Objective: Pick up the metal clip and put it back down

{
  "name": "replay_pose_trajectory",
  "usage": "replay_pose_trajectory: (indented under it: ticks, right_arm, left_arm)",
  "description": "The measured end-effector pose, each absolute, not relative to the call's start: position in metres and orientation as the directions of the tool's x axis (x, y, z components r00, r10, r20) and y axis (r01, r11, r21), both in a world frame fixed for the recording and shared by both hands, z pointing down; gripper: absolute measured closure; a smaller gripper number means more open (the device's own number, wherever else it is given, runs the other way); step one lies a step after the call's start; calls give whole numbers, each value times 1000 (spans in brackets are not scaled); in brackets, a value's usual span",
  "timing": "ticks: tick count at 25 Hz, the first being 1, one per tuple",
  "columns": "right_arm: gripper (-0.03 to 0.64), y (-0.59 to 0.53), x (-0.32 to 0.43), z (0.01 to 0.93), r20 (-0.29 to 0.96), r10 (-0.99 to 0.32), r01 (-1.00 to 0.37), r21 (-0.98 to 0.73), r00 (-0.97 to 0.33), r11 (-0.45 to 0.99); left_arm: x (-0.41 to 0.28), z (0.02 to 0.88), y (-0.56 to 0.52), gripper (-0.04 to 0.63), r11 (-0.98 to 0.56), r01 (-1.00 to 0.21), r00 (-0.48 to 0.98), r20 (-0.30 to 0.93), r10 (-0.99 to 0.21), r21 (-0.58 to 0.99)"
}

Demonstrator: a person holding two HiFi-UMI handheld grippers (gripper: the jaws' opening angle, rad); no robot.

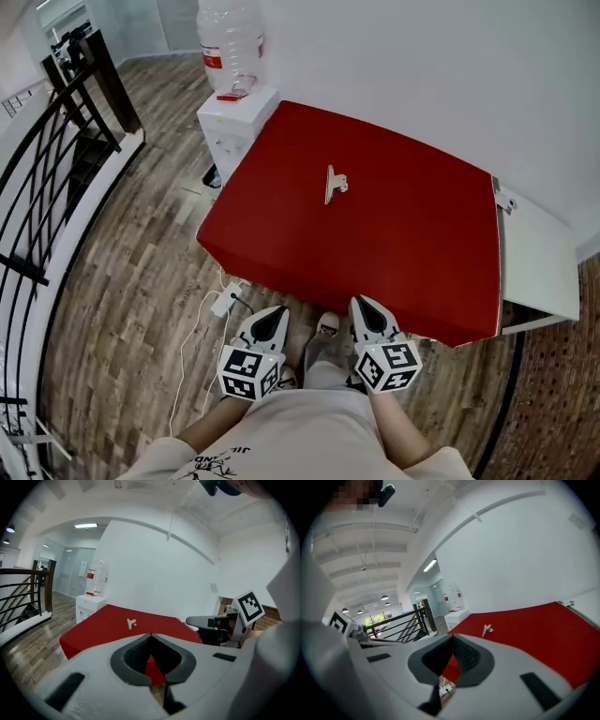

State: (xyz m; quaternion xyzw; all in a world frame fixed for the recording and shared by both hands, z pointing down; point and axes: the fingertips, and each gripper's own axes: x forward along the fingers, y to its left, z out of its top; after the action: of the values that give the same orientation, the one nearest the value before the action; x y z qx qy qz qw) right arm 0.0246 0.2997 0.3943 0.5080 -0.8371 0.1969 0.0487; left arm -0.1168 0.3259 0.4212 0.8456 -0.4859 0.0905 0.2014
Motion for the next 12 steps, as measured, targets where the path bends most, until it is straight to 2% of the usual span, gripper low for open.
replay_pose_trajectory:
  ticks: [6,12]
  right_arm:
    - [612,219,37,395,265,-834,-869,-259,-484,422]
    - [612,133,65,392,289,-810,-859,-229,-510,459]
  left_arm:
    - [-111,429,254,591,-408,-881,472,363,-804,240]
    - [-77,415,164,591,-400,-891,452,342,-824,216]
